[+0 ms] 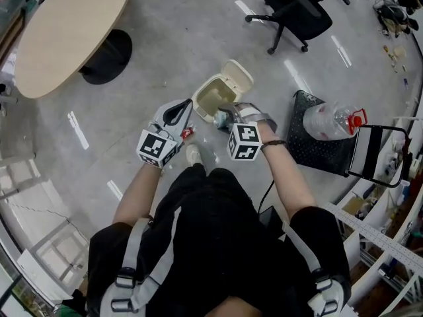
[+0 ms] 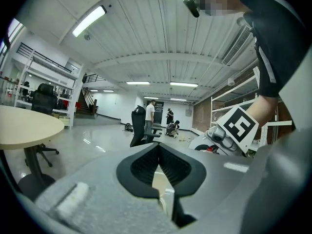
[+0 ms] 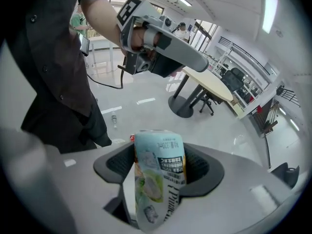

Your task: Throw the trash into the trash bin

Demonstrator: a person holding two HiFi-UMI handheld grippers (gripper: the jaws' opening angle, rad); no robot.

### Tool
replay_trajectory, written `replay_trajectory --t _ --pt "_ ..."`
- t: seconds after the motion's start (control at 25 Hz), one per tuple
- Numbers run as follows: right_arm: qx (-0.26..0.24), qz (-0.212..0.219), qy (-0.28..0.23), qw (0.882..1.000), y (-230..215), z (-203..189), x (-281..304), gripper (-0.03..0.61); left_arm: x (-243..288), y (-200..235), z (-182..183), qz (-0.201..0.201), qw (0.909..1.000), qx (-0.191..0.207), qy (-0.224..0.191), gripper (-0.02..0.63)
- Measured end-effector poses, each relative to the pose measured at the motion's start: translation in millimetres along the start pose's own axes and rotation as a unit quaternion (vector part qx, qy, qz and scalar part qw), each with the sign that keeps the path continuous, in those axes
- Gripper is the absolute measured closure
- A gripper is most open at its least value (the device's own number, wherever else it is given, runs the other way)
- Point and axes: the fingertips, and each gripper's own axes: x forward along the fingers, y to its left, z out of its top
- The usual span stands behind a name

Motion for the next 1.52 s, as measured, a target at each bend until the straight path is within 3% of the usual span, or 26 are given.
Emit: replay_trajectory --t 0.48,0.72,0.96,1.24,1.52 --pt "-0.003 0.049 0.011 0.999 -4 -57 86 0.285 26 24 -72 0.046 0.9951 -0.061 0.063 0.614" --pt "-0.021 0.083 0.01 0.996 5 -76 140 0.285 34 42 -128 0.082 0.988 -0.102 0.081 0.614" --pt "-0.02 0.109 0.018 0.994 5 -99 202 0.285 59 61 -189 0.096 0.9817 -0.119 0.113 0.614" --pt "0.02 0.106 0.028 0.994 20 -119 254 0.284 51 67 -232 0.113 0.9749 -0.137 0.134 0.614" --pt "0.007 0.101 0.042 0.994 15 -135 282 0.284 46 51 -255 0.11 0.9685 -0.165 0.15 0.614"
